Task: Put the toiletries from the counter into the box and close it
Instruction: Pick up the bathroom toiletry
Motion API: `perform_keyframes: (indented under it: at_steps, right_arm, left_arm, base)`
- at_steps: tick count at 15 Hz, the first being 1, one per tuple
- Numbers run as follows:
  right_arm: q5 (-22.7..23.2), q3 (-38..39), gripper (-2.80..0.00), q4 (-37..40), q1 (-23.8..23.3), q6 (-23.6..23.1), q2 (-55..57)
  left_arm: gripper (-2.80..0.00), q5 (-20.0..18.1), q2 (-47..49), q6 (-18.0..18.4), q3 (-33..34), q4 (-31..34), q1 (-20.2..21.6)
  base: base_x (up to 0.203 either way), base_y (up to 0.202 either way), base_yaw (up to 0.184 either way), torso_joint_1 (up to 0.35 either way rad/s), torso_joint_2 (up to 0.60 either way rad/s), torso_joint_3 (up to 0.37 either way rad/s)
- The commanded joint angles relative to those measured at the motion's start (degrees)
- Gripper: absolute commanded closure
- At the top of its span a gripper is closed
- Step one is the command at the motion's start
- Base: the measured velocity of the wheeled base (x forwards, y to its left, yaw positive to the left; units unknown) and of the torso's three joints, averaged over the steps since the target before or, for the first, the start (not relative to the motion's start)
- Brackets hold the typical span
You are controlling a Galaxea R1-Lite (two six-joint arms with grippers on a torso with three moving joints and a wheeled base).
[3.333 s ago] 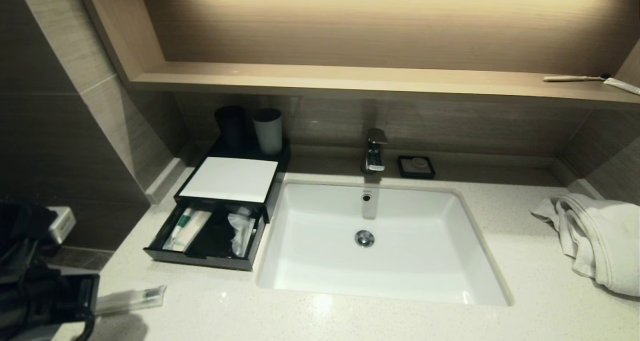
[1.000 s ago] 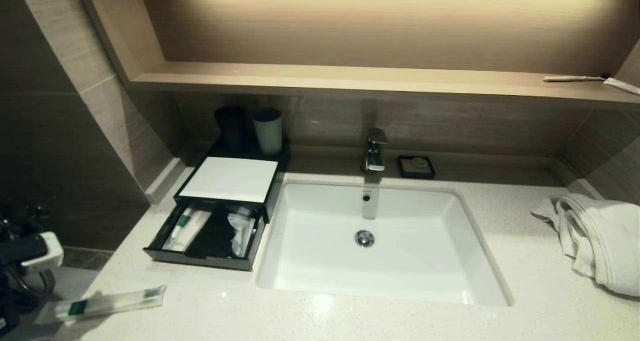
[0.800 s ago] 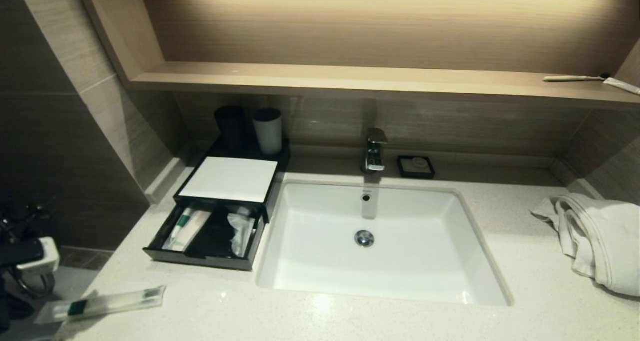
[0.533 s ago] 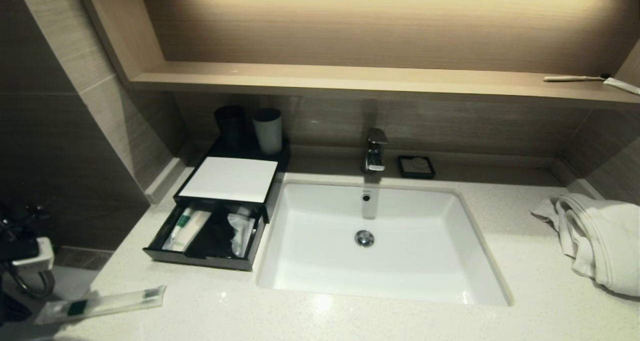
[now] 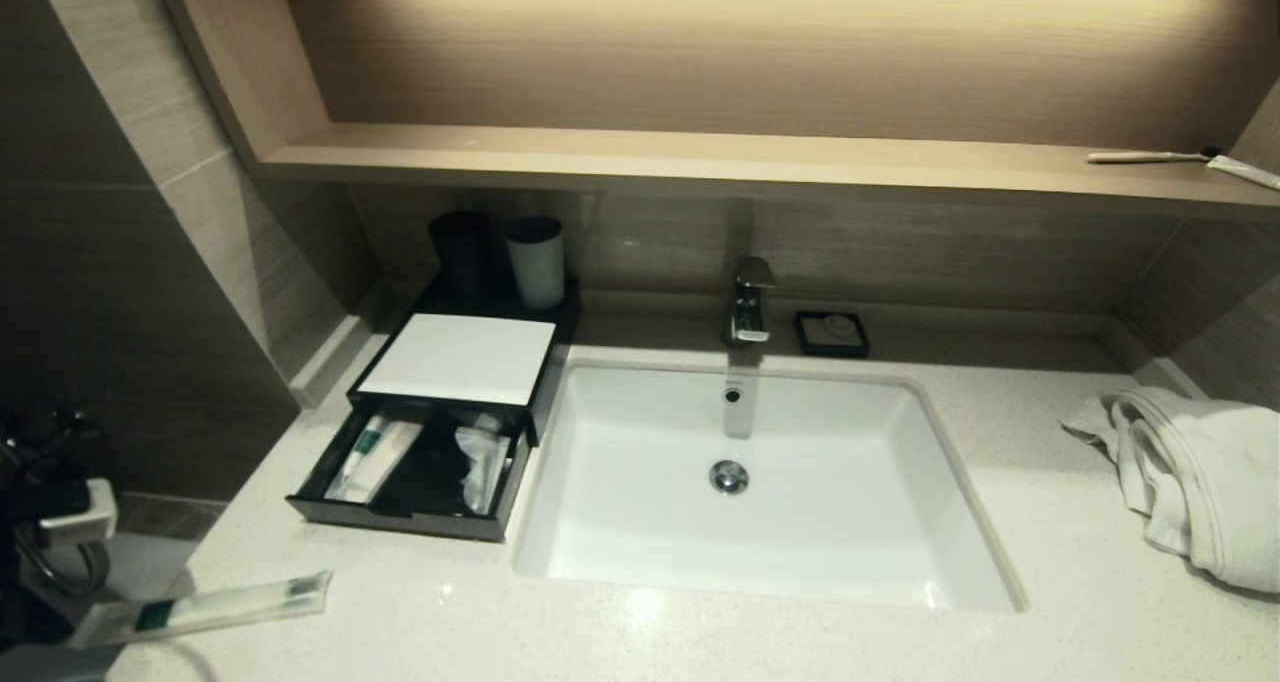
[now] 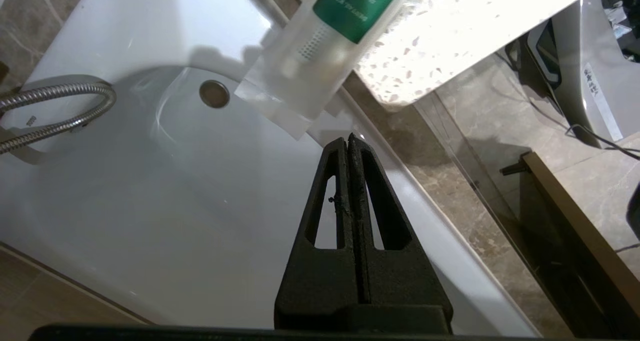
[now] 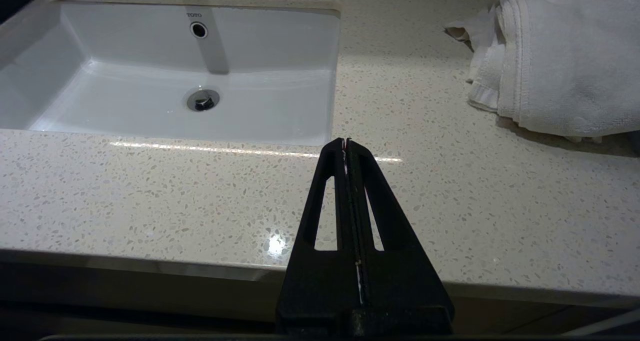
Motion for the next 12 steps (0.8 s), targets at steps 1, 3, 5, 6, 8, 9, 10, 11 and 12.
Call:
perform_keyframes:
  at_steps: [1,3,5,6,8,9,10,11,12]
  right_arm:
    - [-0.02,0.00,0.00,-0.01,0.00,0.00,0.00]
    - [0.02,0.00,0.00,-0.01,0.00,0.00,0.00]
    - [0.02,0.00,0.00,-0.01,0.00,0.00,0.00]
    - [-0.06,0.00,0.00,-0.01,0.00,0.00,0.00]
    - [0.02,0.00,0.00,-0.01,0.00,0.00,0.00]
    - [0.02,0.00,0.00,-0.01,0.00,0.00,0.00]
    - [-0.05,0.00,0.00,-0.01,0.00,0.00,0.00]
    - [-0.01,0.00,0.00,-0.01,0.00,0.00,0.00]
    - [0.02,0.00,0.00,-0.01,0.00,0.00,0.00]
  left_arm:
    - [-2.80,-0.08,1.16,0.51,-0.83,0.22,0.02]
    - [-2.80,-0.08,1.67,1.63,-1.15,0.19,0.02]
    - [-2.80,-0.08,2.09,1.74,-1.09,0.26,0.02]
    - [-2.80,-0.08,2.62,1.82,-1.10,0.26,0.02]
    - [-2.80,-0.08,3.71,1.83,-1.56,0.16,0.02]
    - [-2.80,-0.08,4.31,1.83,-1.94,0.19,0.02]
    - [-2.80,-0.08,4.80,1.83,-2.61,0.23,-0.05]
    - [-2.80,-0.08,5.08,1.87,-2.96,0.26,-0.11]
    - [-2.80,-0.08,5.71,1.91,-3.72,0.26,-0.34]
  base:
    - [0.000,0.000,0.000,0.000,0.00,0.000]
    - [0.000,0.000,0.000,0.000,0.00,0.000]
    - [0.000,0.000,0.000,0.000,0.00,0.000]
    - [0.000,0.000,0.000,0.000,0.00,0.000]
    - [0.000,0.000,0.000,0.000,0.00,0.000]
    - [0.000,0.000,0.000,0.000,0.00,0.000]
    - [0.000,0.000,0.000,0.000,0.00,0.000]
    - [0.000,0.000,0.000,0.000,0.00,0.000]
    - [0.000,0.000,0.000,0.000,0.00,0.000]
